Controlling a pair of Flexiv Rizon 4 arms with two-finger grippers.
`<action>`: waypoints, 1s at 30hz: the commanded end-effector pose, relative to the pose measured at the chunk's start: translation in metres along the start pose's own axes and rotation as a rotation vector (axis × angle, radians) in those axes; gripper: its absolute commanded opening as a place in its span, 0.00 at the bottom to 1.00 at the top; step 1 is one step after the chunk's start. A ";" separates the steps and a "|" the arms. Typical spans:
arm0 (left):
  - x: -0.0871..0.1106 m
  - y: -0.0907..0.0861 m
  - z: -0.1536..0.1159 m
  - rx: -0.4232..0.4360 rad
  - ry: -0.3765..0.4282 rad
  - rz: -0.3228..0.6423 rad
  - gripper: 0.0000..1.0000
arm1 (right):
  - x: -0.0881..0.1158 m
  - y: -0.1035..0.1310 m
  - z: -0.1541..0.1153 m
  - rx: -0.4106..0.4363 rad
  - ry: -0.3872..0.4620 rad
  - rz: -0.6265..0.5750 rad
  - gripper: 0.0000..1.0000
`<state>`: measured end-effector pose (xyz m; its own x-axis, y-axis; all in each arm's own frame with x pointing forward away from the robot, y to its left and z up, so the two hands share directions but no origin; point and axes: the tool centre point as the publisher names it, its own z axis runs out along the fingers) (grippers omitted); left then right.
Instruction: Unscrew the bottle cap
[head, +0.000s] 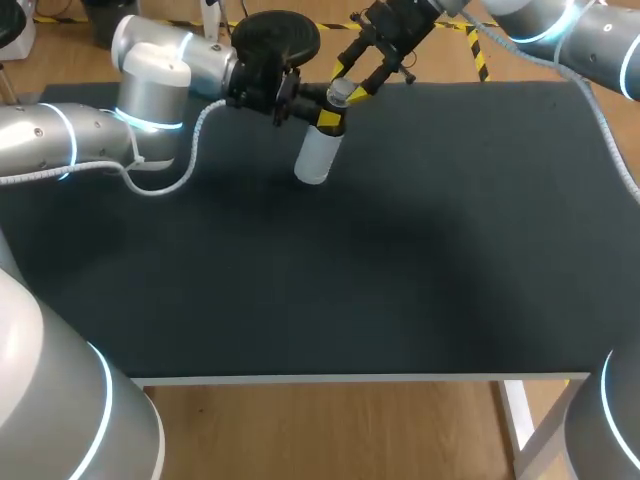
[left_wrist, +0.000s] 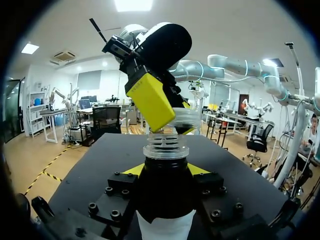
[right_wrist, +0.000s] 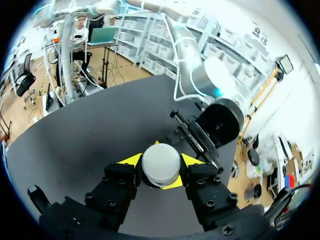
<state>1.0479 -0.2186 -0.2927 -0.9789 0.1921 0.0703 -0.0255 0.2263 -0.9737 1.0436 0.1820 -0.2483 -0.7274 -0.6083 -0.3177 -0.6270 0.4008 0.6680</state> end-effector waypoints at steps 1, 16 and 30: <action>-0.002 0.002 0.000 0.002 0.004 0.000 0.00 | -0.007 -0.008 -0.002 -0.050 0.010 0.015 0.00; -0.002 0.002 0.000 0.002 0.004 0.000 0.00 | -0.003 -0.001 -0.033 -0.307 -0.176 0.184 0.00; -0.002 0.002 0.000 0.002 0.004 0.000 0.00 | 0.031 -0.037 -0.045 0.019 -0.176 0.394 0.00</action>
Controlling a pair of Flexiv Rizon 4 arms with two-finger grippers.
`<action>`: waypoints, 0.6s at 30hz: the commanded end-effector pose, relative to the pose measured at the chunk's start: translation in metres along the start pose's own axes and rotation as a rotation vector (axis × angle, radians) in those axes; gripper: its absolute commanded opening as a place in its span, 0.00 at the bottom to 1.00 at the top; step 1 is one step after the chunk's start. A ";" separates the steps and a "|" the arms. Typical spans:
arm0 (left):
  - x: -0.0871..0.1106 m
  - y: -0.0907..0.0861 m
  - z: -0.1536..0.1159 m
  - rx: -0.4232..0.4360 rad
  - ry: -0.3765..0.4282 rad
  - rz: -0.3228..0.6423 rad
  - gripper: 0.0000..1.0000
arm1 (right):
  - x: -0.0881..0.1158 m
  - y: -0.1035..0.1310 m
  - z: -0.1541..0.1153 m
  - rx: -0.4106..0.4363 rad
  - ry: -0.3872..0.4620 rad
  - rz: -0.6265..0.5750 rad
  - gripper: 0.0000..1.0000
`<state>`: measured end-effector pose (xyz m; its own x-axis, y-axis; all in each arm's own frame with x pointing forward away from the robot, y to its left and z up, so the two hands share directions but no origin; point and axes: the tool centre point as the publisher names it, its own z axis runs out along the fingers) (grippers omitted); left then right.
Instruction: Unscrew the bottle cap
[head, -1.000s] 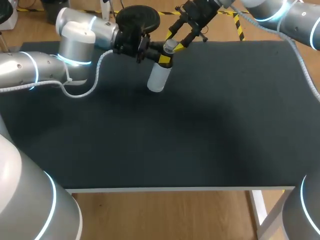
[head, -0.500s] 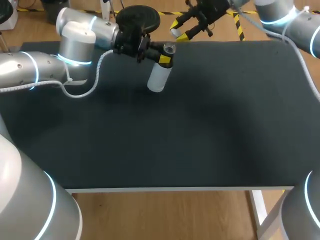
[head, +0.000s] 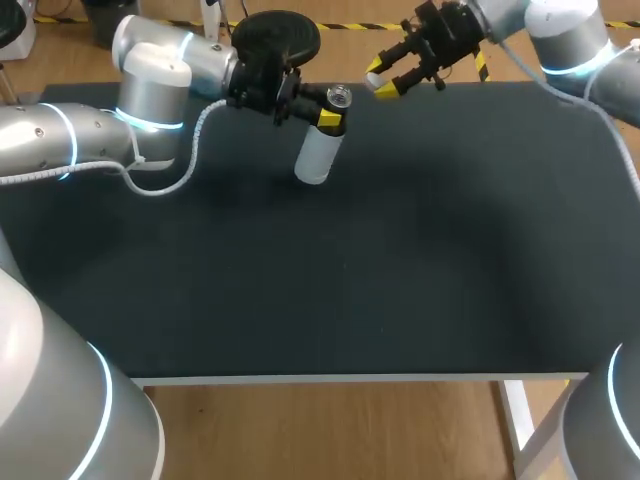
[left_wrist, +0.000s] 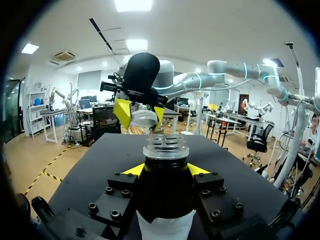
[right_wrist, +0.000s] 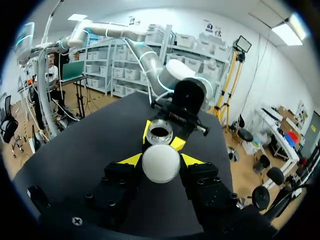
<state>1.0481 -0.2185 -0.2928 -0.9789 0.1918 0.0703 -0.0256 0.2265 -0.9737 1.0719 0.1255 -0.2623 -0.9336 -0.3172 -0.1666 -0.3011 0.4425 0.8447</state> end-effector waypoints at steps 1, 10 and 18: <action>-0.002 0.002 0.000 0.003 0.004 0.000 0.00 | 0.017 0.005 -0.010 0.191 -0.016 0.053 0.00; -0.002 0.002 0.000 0.003 0.004 0.000 0.00 | 0.023 -0.036 0.000 0.365 -0.005 0.215 0.00; -0.002 0.002 0.000 0.003 0.004 0.000 0.00 | 0.031 -0.064 0.025 0.446 -0.028 0.233 0.00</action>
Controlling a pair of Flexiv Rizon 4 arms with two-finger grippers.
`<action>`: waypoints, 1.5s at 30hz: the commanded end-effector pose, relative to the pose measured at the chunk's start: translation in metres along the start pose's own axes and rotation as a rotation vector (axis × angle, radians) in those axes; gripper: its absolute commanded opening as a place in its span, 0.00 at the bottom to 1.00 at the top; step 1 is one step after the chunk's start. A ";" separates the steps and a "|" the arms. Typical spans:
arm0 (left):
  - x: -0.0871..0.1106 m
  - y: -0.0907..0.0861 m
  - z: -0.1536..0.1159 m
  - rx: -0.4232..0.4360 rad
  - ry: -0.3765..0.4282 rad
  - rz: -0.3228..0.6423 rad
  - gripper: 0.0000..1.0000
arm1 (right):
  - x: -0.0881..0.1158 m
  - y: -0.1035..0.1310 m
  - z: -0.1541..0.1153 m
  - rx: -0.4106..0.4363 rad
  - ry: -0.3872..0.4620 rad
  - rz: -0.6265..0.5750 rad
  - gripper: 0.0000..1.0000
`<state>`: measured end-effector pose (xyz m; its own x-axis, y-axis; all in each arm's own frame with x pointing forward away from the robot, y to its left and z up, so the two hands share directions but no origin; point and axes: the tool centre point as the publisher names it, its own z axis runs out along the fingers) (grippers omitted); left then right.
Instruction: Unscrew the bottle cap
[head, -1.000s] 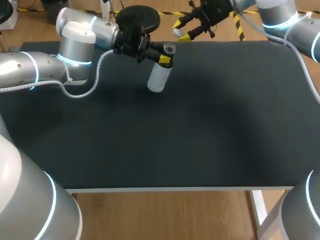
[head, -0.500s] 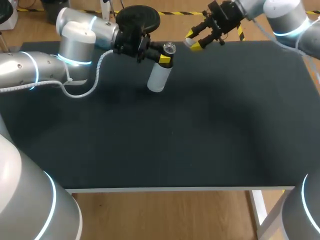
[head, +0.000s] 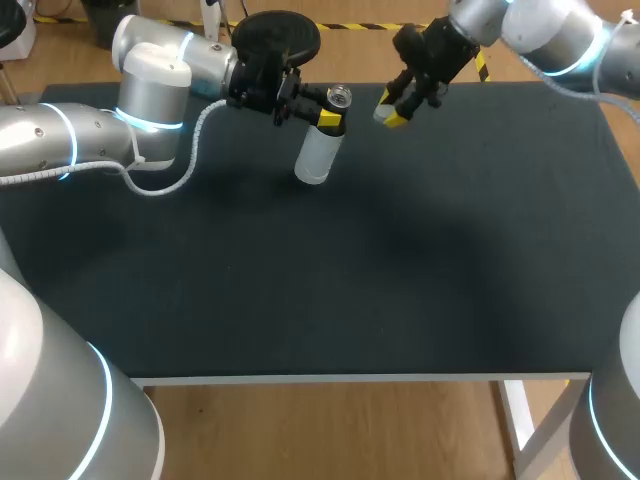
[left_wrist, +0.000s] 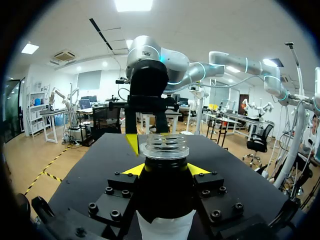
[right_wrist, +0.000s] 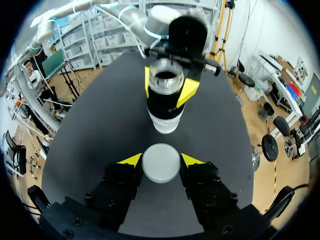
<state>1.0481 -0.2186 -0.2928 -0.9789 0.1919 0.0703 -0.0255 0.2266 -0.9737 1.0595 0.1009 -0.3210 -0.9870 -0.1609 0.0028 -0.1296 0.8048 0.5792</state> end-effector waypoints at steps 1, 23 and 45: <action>-0.002 0.002 0.000 0.003 0.004 0.000 0.00 | 0.001 -0.004 0.019 -0.002 -0.042 0.006 0.00; -0.002 0.002 0.000 0.003 0.004 0.000 0.00 | -0.016 -0.057 0.089 -0.033 -0.099 0.170 0.00; -0.002 0.002 0.000 0.003 0.004 0.000 0.00 | -0.022 -0.067 0.096 0.011 -0.183 0.242 1.00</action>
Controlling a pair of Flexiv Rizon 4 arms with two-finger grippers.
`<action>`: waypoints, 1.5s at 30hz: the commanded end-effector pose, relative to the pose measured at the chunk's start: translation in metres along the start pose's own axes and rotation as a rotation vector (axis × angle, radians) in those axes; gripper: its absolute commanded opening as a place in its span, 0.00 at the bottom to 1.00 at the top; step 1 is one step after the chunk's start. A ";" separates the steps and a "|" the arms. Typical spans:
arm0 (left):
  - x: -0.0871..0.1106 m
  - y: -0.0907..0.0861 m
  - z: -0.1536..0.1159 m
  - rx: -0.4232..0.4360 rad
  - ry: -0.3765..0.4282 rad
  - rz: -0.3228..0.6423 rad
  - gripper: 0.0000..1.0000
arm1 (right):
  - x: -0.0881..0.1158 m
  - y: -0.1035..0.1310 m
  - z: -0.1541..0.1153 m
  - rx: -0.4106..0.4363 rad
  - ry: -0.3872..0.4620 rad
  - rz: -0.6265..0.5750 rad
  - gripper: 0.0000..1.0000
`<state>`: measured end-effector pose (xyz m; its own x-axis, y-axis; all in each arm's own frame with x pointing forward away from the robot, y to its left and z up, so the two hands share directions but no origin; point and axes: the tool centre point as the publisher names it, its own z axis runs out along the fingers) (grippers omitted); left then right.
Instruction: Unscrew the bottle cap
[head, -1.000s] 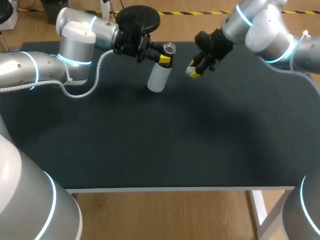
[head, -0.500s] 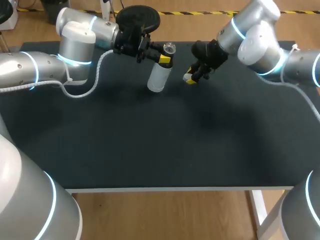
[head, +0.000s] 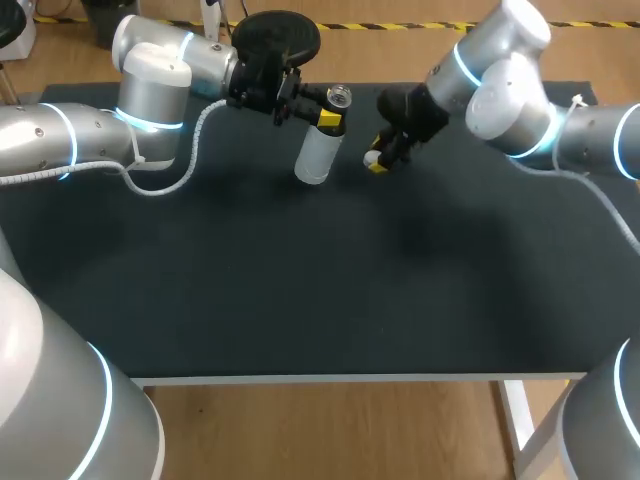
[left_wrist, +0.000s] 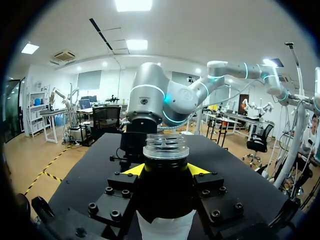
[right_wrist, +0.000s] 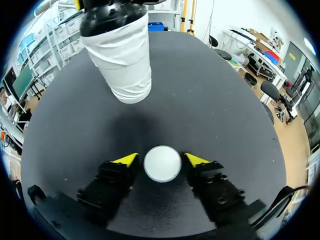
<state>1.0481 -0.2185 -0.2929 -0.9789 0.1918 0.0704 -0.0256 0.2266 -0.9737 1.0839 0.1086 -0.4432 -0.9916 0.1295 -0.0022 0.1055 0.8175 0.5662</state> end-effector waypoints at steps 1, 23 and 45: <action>-0.002 0.002 0.000 0.003 0.004 0.001 0.00 | 0.002 0.000 -0.007 -0.012 -0.012 0.009 1.00; -0.002 0.002 0.000 0.003 0.004 0.001 0.00 | 0.004 0.012 -0.019 -0.129 -0.019 0.050 1.00; 0.008 -0.004 -0.008 0.071 0.030 0.105 0.00 | 0.004 0.012 -0.019 -0.129 -0.019 0.050 1.00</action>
<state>1.0408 -0.2153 -0.2819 -0.9724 0.2322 -0.0207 0.0571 0.1514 -0.9868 1.0793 0.1081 -0.4215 -0.9834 0.1810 0.0128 0.1430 0.7296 0.6688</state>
